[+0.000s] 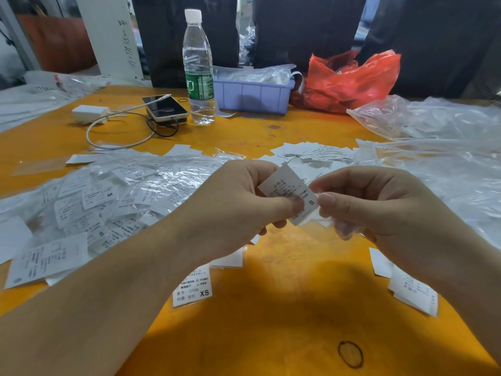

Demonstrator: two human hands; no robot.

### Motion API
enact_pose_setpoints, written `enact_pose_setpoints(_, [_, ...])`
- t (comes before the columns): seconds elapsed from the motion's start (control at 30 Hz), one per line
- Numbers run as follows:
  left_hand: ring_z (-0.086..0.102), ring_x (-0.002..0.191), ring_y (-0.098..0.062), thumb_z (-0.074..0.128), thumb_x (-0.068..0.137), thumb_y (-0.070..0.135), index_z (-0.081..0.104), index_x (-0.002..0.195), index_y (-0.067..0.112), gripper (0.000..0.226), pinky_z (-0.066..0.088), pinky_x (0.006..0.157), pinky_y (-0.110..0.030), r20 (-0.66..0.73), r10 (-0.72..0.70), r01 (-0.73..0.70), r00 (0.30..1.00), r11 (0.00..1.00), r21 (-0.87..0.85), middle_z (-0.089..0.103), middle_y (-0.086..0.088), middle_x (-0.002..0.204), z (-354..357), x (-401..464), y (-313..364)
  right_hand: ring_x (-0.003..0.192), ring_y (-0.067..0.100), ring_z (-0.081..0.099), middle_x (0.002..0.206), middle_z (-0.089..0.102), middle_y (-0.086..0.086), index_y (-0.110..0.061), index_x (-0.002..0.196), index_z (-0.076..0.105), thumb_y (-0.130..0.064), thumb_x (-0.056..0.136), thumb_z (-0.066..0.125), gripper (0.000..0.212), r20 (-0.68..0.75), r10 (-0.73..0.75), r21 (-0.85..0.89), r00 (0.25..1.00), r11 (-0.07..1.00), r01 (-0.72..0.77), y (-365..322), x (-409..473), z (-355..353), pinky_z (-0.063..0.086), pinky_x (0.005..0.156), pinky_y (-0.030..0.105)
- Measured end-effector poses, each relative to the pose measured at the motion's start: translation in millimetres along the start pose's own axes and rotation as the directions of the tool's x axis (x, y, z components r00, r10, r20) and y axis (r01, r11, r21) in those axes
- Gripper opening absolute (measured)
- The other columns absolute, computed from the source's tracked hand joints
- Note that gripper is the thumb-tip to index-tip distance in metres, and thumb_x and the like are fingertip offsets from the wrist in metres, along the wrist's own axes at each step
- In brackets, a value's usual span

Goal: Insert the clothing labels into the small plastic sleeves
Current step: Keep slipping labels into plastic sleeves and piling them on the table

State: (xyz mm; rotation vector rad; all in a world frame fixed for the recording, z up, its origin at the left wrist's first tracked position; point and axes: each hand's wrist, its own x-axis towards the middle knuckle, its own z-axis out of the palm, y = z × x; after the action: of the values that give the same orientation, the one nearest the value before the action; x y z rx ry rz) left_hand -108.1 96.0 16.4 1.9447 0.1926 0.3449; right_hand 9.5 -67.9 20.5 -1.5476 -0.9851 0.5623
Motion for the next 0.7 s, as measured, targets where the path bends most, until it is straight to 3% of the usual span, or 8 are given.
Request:
enact_pose_setpoints(0.2, [0.058, 0.053, -0.002, 0.076, 0.081, 0.015, 0.071, 0.077, 0.028, 0.015, 0.05, 0.049, -0.018, -0.007, 0.036, -0.036, 0.999, 0.999, 0.037, 0.07, 0.002, 0.072, -0.9, -0.7, 0.3, 0.054, 0.014, 0.056, 0.066, 0.066, 0.005, -0.017, 0.089, 0.077, -0.028, 0.065, 0.068, 0.027, 0.003, 0.002, 0.001, 1.0, 1.0, -0.002, 0.5, 0.0, 0.5, 0.047, 0.05, 0.022])
enact_pose_setpoints(0.33, [0.059, 0.055, -0.005, 0.075, 0.07, 0.029, 0.072, 0.08, 0.033, 0.012, 0.052, 0.051, -0.023, 0.0, 0.026, -0.026, 1.0, 1.0, 0.008, 0.071, 0.003, 0.074, -0.5, 0.9, -1.7, 0.054, 0.015, 0.054, 0.066, 0.065, 0.007, -0.011, 0.084, 0.077, -0.027, 0.065, 0.068, 0.027, 0.006, -0.002, 0.023, 1.0, 1.0, 0.002, 0.7, -0.3, 1.3, 0.046, 0.049, 0.021])
enact_pose_setpoints(0.53, [0.056, 0.053, 0.0, 0.078, 0.08, 0.022, 0.073, 0.082, 0.027, 0.007, 0.047, 0.05, -0.016, 0.021, 0.037, -0.037, 0.999, 0.999, -0.01, 0.069, 0.007, 0.067, -1.5, 1.5, -4.1, 0.054, 0.016, 0.054, 0.069, 0.066, 0.011, -0.008, 0.084, 0.076, -0.029, 0.065, 0.068, 0.029, 0.066, 0.001, 0.031, 0.998, 1.0, -0.003, -0.2, -0.3, 1.2, 0.046, 0.049, 0.022])
enact_pose_setpoints(0.7, [0.056, 0.06, -0.011, 0.073, 0.07, 0.035, 0.071, 0.084, 0.028, 0.016, 0.045, 0.052, -0.027, 0.072, 0.022, -0.024, 0.997, 0.999, 0.025, 0.068, -0.008, 0.076, -0.3, 1.2, -2.8, 0.056, 0.017, 0.055, 0.068, 0.067, 0.009, -0.006, 0.083, 0.074, -0.032, 0.068, 0.068, 0.03, 0.1, -0.015, -0.029, 0.995, 0.999, 0.018, 2.9, -0.1, 2.0, 0.046, 0.051, 0.023])
